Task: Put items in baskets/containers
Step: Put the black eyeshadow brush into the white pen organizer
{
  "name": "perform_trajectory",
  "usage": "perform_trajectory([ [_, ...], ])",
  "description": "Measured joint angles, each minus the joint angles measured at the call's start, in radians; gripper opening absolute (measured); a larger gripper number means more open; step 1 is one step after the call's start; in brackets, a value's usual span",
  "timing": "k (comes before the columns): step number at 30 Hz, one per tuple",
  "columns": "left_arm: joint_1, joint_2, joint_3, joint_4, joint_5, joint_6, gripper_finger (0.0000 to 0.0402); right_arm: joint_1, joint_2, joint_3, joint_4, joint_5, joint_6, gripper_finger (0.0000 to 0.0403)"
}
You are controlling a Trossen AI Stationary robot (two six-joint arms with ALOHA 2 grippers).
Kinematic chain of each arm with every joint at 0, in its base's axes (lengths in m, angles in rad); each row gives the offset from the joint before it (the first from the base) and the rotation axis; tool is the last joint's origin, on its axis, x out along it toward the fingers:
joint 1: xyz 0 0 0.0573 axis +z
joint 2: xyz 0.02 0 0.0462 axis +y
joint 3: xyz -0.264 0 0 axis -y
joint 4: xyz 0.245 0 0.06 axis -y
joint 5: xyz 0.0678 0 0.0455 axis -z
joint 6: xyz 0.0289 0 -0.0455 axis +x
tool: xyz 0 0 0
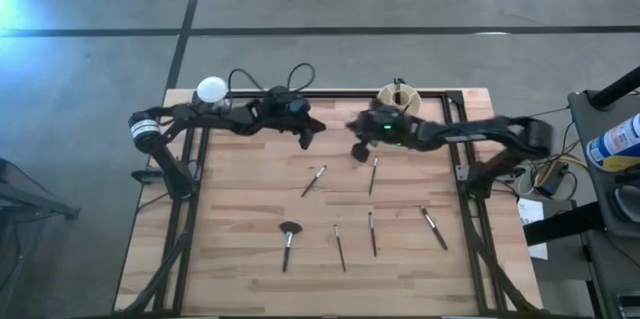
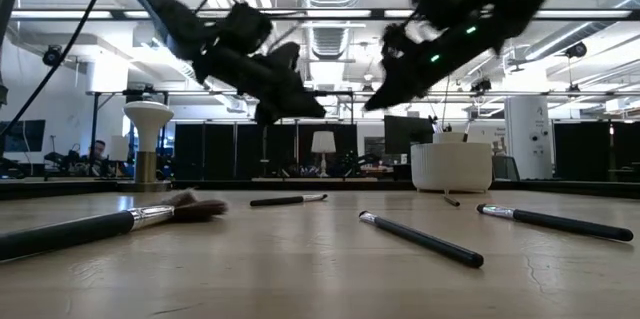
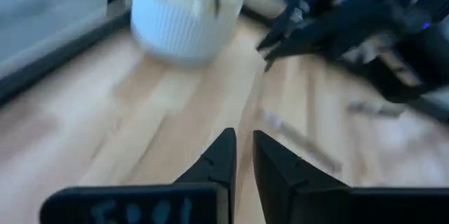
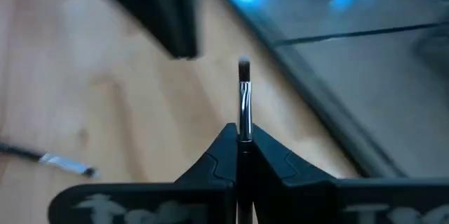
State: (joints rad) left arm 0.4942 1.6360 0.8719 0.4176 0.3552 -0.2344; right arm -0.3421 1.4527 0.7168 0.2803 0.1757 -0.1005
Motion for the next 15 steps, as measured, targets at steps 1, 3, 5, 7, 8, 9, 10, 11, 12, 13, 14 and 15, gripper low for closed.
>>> perform_trajectory([
  [1, 0.000, 0.000, -0.030, 0.086, 0.006, -0.016, 0.0041, -0.003, -0.050, -0.035, 0.008, 0.043, 0.010, 0.0011],
  [3, 0.000, 0.002, -0.087, 0.258, 0.022, -0.048, 0.0041, -0.018, -0.151, -0.103, 0.042, 0.128, 0.028, 0.0011],
  [5, -0.002, 0.003, -0.142, 0.380, 0.027, -0.067, 0.0041, -0.041, -0.247, -0.171, 0.086, 0.189, 0.047, 0.0012],
  [7, -0.003, 0.004, -0.188, 0.473, 0.027, -0.081, 0.0041, -0.082, -0.332, -0.238, 0.169, 0.203, 0.077, 0.0012],
  [8, -0.003, 0.004, -0.207, 0.512, 0.028, -0.087, 0.0041, -0.106, -0.365, -0.270, 0.207, 0.206, 0.094, 0.0012],
  [9, -0.003, 0.003, -0.224, 0.545, 0.026, -0.091, 0.0041, -0.133, -0.391, -0.297, 0.249, 0.206, 0.107, 0.0012],
  [10, -0.005, 0.003, -0.240, 0.567, 0.025, -0.091, 0.0041, -0.162, -0.410, -0.324, 0.290, 0.207, 0.118, 0.0012],
  [11, -0.005, 0.003, -0.250, 0.572, 0.023, -0.091, 0.0041, -0.191, -0.424, -0.351, 0.323, 0.206, 0.128, 0.0012],
  [12, -0.005, 0.003, -0.257, 0.571, 0.020, -0.092, 0.0041, -0.222, -0.430, -0.371, 0.363, 0.193, 0.141, 0.0012],
  [13, -0.005, 0.003, -0.263, 0.568, 0.018, -0.092, 0.0041, -0.254, -0.430, -0.389, 0.401, 0.170, 0.156, 0.0012],
  [14, -0.006, 0.003, -0.268, 0.569, 0.017, -0.093, 0.0041, -0.284, -0.428, -0.406, 0.427, 0.142, 0.174, 0.0012],
  [15, -0.007, 0.003, -0.271, 0.571, 0.012, -0.093, 0.0041, -0.309, -0.420, -0.419, 0.452, 0.114, 0.192, 0.0012],
])
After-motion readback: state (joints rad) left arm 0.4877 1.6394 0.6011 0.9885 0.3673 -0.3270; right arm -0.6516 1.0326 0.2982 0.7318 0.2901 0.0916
